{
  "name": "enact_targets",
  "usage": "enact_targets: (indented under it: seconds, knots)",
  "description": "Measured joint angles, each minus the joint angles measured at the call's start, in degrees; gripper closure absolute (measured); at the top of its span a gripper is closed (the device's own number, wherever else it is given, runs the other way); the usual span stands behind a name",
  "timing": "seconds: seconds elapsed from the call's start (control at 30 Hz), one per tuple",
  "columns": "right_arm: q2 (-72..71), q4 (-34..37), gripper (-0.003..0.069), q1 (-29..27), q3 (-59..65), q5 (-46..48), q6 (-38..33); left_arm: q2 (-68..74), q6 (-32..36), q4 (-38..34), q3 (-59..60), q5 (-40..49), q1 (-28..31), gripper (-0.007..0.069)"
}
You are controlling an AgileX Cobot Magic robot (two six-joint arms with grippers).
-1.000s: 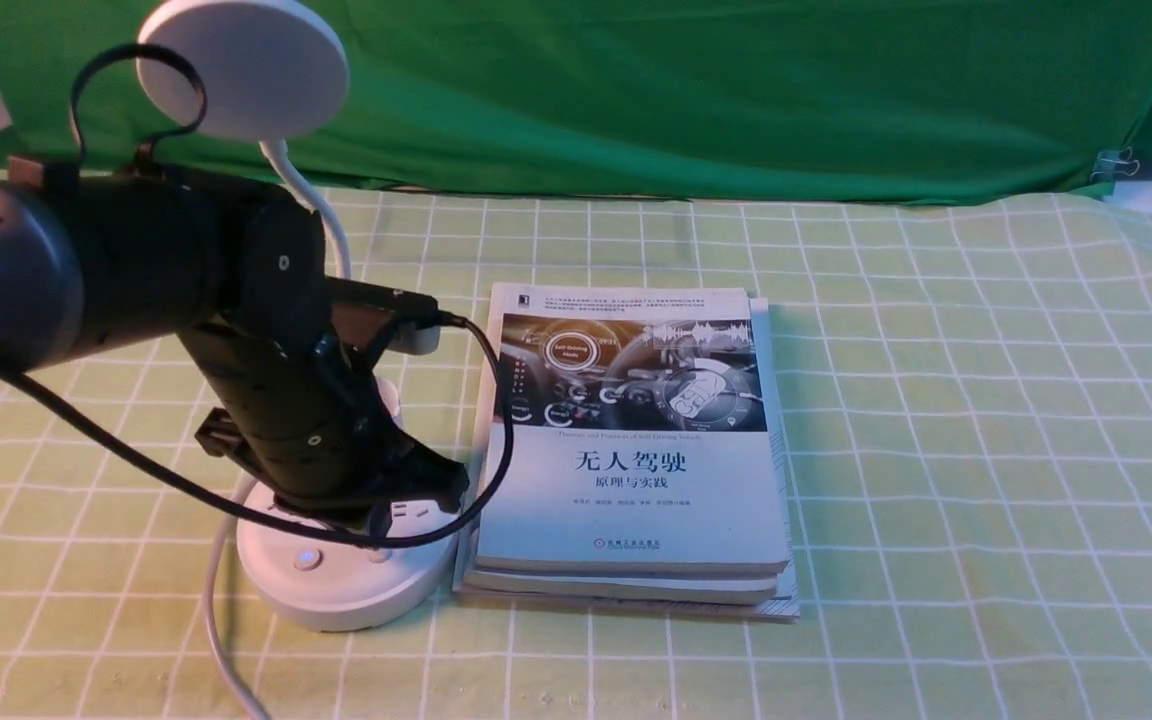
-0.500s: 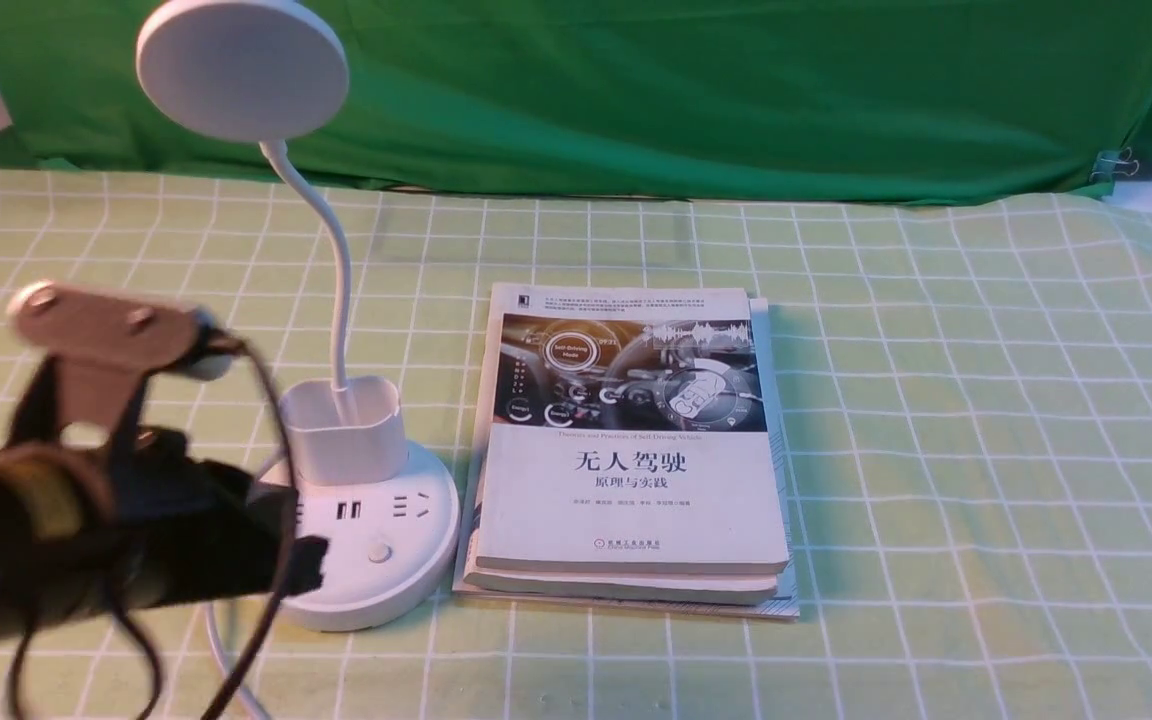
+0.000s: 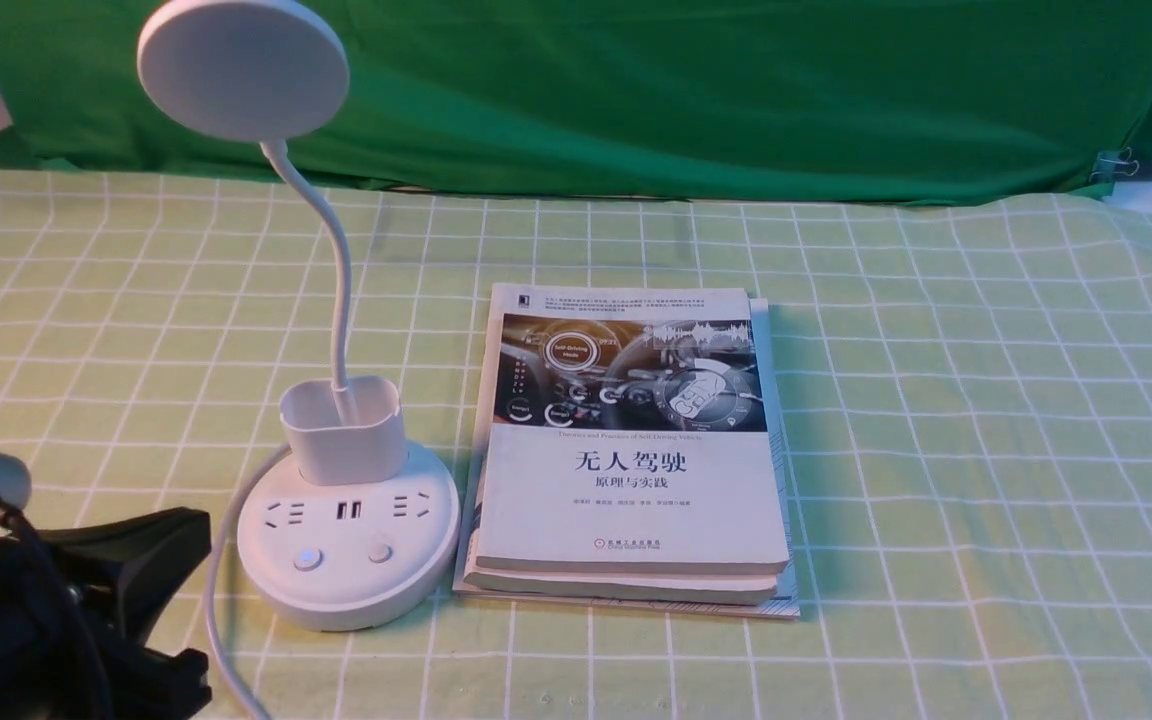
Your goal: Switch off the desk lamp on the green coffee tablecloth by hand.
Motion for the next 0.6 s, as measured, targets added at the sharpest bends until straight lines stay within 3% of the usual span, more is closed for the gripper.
enact_targets:
  seconds: [0.23, 0.37, 0.6]
  knots:
    - [0.0, 0.0, 0.0421, 0.0, 0.0, 0.0, 0.0, -2.4, 1.0, 2.0, 2.0, -5.7, 0.2, 0.0623]
    - [0.0, 0.0, 0.0421, 0.0, 0.0, 0.0, -0.1, -13.8, 4.7, -1.2, 7.3, -11.0, 6.8, 0.0623]
    - [0.0, 0.0, 0.0421, 0.0, 0.0, 0.0, 0.0, -28.6, 5.1, -3.1, 13.7, -6.7, 20.3, 0.0623]
